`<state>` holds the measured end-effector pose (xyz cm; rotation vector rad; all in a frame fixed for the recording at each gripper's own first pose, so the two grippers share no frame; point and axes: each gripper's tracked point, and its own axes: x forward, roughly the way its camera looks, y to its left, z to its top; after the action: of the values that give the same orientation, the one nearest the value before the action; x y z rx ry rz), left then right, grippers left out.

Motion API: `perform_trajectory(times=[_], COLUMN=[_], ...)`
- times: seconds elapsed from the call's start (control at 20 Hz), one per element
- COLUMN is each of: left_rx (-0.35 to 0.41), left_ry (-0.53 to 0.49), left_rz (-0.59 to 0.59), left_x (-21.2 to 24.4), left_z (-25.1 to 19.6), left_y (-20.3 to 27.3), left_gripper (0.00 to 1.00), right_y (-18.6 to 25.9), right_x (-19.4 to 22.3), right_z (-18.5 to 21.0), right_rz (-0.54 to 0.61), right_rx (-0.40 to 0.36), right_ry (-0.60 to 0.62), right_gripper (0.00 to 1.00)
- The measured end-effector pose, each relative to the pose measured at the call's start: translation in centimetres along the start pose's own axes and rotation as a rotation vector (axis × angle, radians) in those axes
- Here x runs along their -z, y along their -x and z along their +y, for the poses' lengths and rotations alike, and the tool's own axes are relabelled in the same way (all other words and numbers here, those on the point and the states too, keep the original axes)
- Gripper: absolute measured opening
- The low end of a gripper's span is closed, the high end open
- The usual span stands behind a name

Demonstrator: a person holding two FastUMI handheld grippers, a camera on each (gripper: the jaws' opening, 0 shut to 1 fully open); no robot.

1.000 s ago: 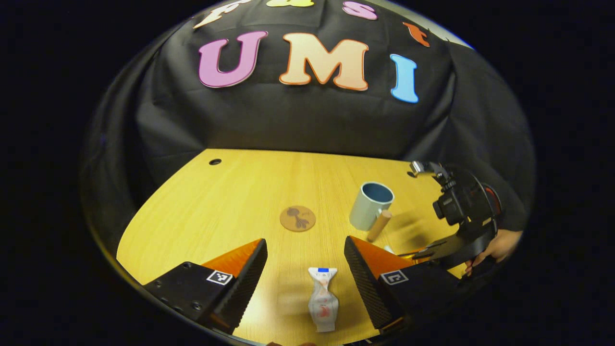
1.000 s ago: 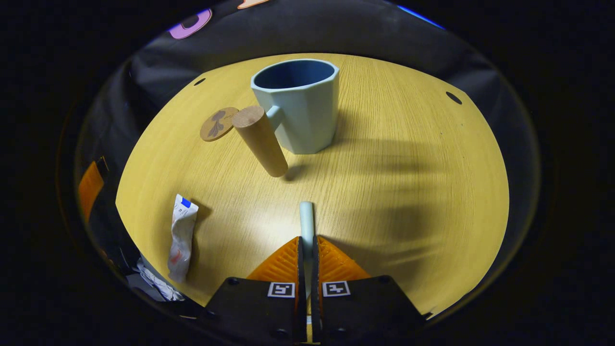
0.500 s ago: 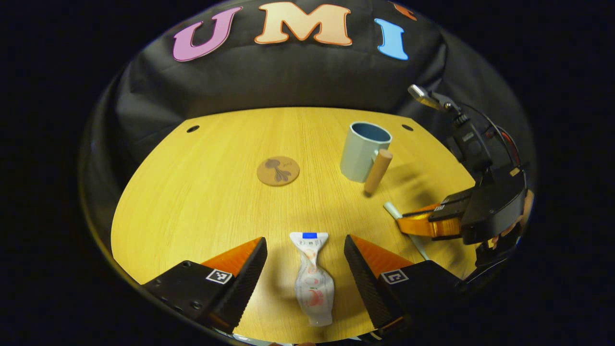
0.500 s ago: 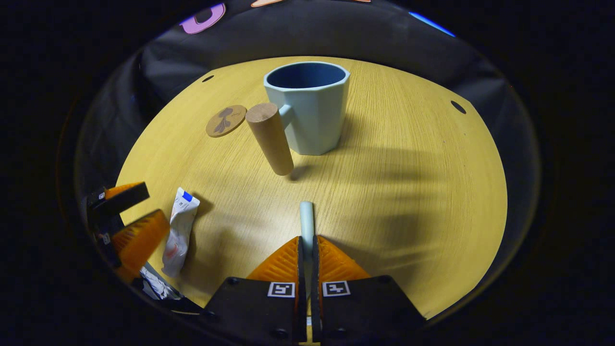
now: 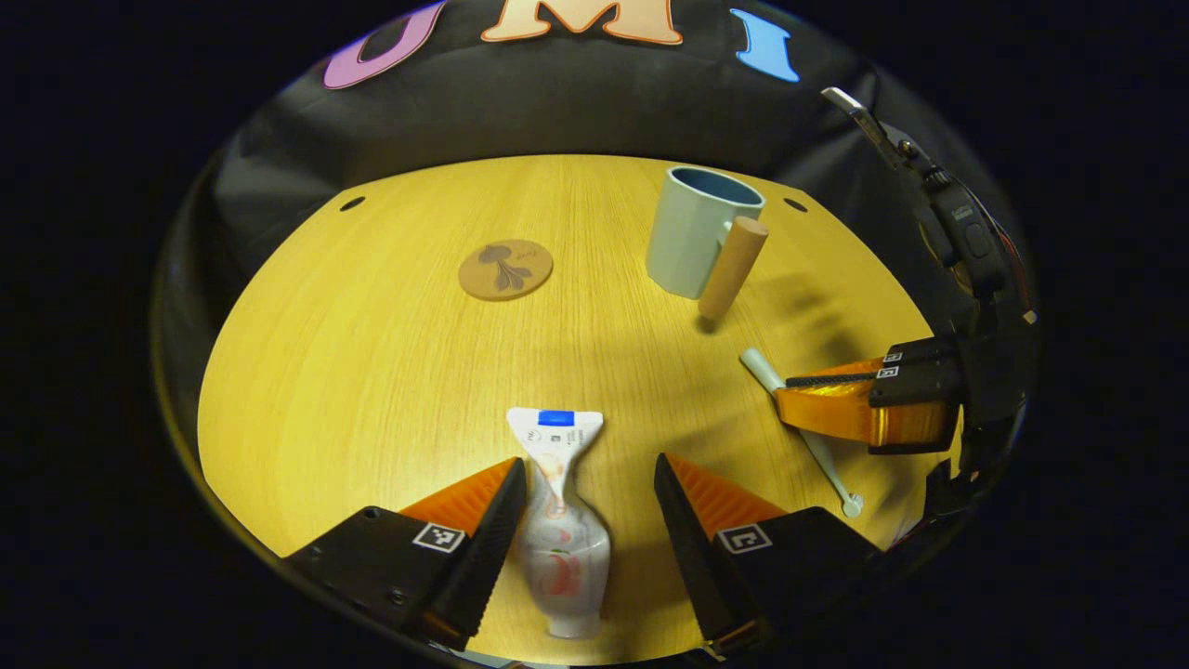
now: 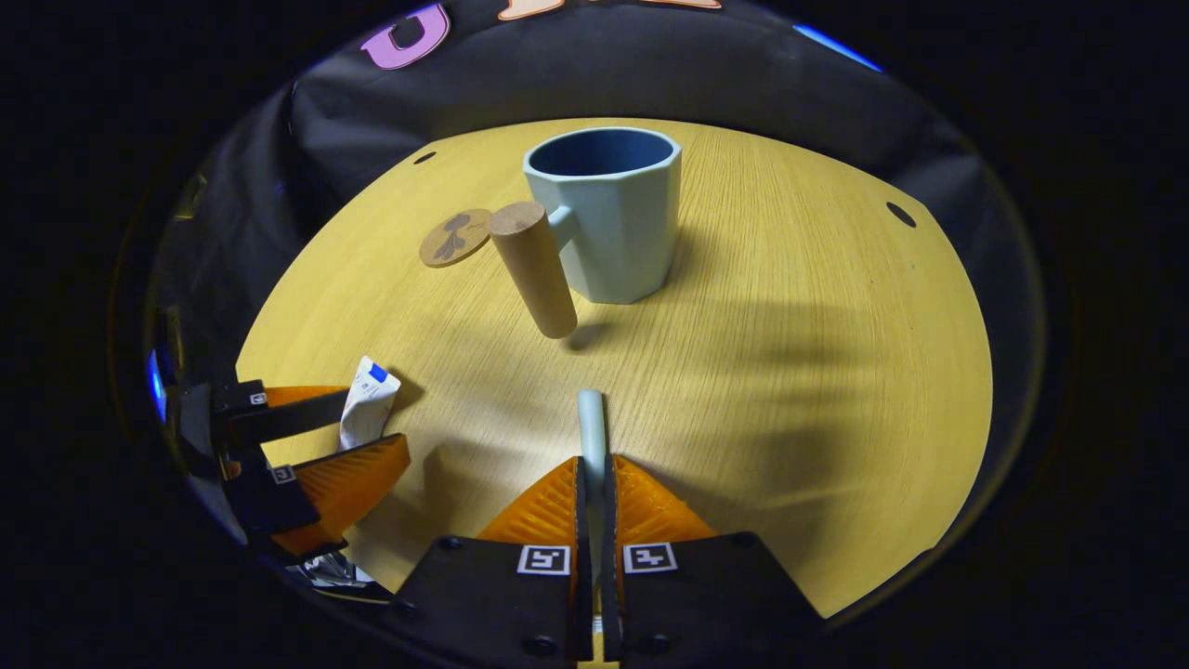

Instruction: Put the toothbrush and toothpaste on the desktop into the cup, then pick up the cup and place it on the coaster on the desktop.

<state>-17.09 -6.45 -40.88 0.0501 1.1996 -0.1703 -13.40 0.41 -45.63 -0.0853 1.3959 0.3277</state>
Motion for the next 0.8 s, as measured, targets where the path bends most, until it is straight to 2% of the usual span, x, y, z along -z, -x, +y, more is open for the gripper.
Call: perform_trajectory(times=[0.1,0.25,0.35,0.4,0.45,0.55,0.6,0.8], left_rx=[-0.043,-0.037,-0.014,0.005,0.024,0.055,0.065,0.113], left_ry=[-0.034,-0.018,-0.018,-0.042,-0.057,-0.07,-0.071,-0.079], left_rz=[-0.014,-0.035,-0.024,-0.016,-0.004,0.001,0.005,0.008], left_x=[-0.09,-0.24,-0.16,-0.29,-0.29,-0.37,-0.29,-0.24], left_z=[0.7,0.41,0.22,0.24,0.19,0.12,0.11,0.15], left_y=[-0.47,-0.28,-0.51,-0.52,-0.59,-0.58,-0.5,-0.51], left_gripper=[0.78,0.58,0.25,0.19,0.18,0.15,0.14,0.08], right_y=[0.06,-0.01,0.03,0.09,0.07,0.05,0.09,0.04], right_x=[0.0,0.14,0.17,0.08,0.09,0.04,0.02,0.32], right_z=[0.08,0.08,0.03,-0.05,-0.11,-0.03,0.02,0.67], right_rz=[-0.005,-0.006,-0.01,-0.016,-0.022,-0.037,-0.043,-0.058], right_rx=[-0.016,-0.024,-0.017,-0.006,0.008,0.036,0.043,0.014], right_ry=[0.01,0.018,0.031,0.049,0.065,0.094,0.096,-0.013], right_gripper=[0.07,0.07,0.07,0.07,0.04,0.07,0.05,0.07])
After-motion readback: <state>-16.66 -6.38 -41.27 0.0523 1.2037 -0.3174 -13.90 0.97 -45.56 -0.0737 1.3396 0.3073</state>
